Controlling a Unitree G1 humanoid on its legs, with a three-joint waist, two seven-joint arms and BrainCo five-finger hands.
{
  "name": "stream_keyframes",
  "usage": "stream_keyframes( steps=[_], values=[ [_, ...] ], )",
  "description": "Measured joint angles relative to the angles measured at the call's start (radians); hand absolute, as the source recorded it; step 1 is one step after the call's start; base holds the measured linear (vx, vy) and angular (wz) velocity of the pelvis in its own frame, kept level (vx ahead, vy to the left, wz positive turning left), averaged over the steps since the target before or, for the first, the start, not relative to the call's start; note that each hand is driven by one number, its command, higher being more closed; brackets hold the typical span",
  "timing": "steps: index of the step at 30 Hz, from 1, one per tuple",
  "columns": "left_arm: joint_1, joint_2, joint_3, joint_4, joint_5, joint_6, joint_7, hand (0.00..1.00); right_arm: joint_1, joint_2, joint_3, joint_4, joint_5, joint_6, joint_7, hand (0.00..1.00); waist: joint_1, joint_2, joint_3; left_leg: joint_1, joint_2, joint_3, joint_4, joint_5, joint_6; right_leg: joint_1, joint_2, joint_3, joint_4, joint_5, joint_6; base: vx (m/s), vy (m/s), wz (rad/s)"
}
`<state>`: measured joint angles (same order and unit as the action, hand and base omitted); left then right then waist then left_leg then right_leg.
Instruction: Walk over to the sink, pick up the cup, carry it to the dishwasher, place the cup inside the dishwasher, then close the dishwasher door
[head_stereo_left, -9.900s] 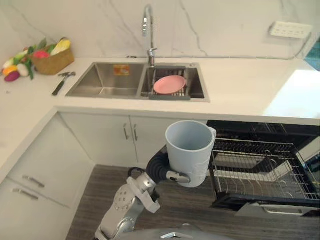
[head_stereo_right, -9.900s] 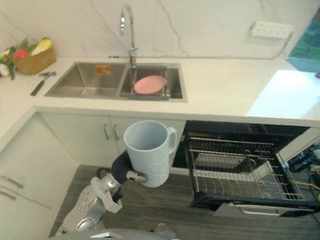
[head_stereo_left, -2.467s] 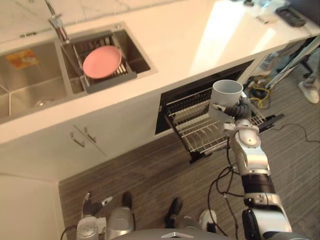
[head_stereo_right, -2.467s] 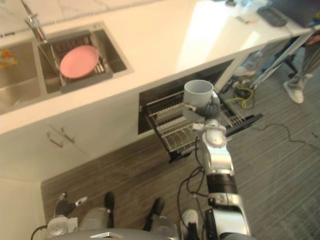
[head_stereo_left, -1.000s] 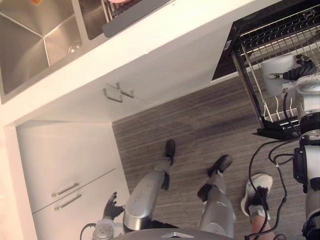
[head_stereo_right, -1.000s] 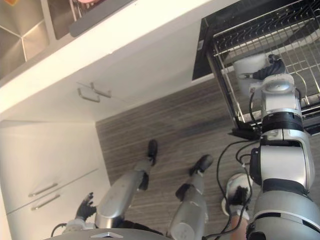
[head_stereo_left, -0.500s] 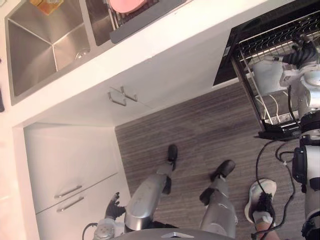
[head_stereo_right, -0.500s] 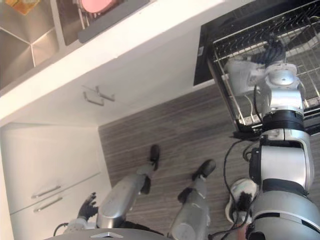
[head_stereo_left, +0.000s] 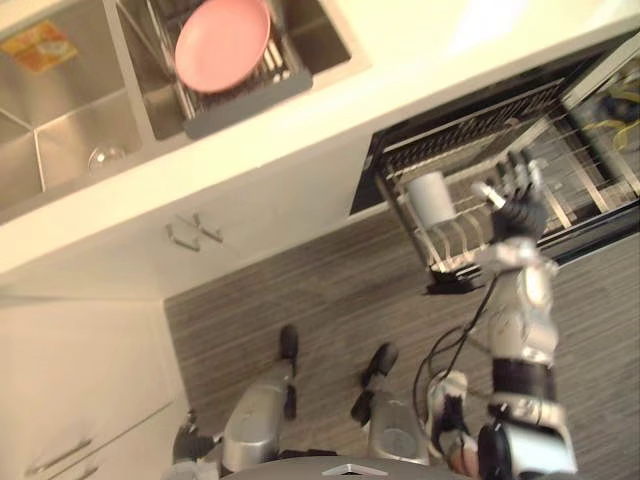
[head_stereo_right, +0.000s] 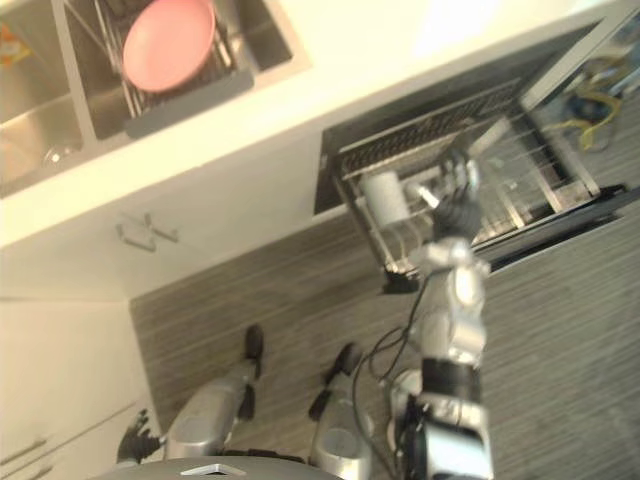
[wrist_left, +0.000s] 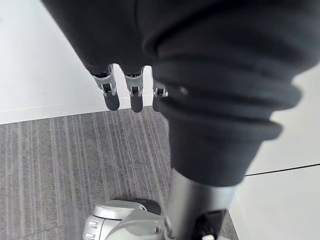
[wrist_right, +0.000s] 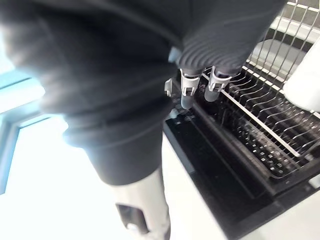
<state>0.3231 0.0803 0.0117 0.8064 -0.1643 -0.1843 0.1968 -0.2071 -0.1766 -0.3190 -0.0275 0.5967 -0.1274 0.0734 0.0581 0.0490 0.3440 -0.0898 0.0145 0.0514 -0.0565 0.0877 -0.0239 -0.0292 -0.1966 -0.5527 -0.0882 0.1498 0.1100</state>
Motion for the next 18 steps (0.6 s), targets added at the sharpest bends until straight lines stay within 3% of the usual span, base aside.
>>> stream_keyframes(
  steps=[6,10,11,18],
  values=[
    [0.03,-0.028,0.108,0.039,0.011,0.011,0.039,0.0,0.135,0.132,0.096,-0.199,0.023,-0.062,0.124,0.0,-0.003,-0.046,-0.134,0.046,0.014,0.005,0.003,-0.029,-0.013,0.046,0.015,-0.001,0.0,-0.029,0.004,0.07,-0.04,-0.03],
    [0.028,-0.045,0.174,0.04,-0.014,0.012,0.061,0.0,0.146,0.136,0.111,-0.204,0.021,-0.067,0.144,0.0,0.003,-0.071,-0.165,0.066,0.013,0.005,0.003,-0.036,-0.012,0.068,0.014,-0.003,0.0,-0.034,0.008,0.02,-0.008,0.01],
    [-0.035,-0.071,0.263,0.078,-0.077,-0.001,0.058,0.0,0.147,0.138,0.104,-0.228,0.026,-0.088,0.166,0.0,-0.02,-0.088,-0.274,0.066,0.011,0.004,0.002,-0.039,-0.012,0.07,0.011,-0.004,0.0,-0.034,0.008,0.0,0.0,0.0],
    [-0.029,-0.072,0.27,0.085,-0.077,-0.001,0.037,0.0,0.175,0.13,0.054,-0.228,0.026,-0.088,0.166,0.0,-0.024,-0.088,-0.275,0.078,0.008,0.012,-0.018,-0.037,-0.007,0.072,0.021,0.028,0.007,-0.034,0.008,0.0,-0.004,-0.04]
  ],
)
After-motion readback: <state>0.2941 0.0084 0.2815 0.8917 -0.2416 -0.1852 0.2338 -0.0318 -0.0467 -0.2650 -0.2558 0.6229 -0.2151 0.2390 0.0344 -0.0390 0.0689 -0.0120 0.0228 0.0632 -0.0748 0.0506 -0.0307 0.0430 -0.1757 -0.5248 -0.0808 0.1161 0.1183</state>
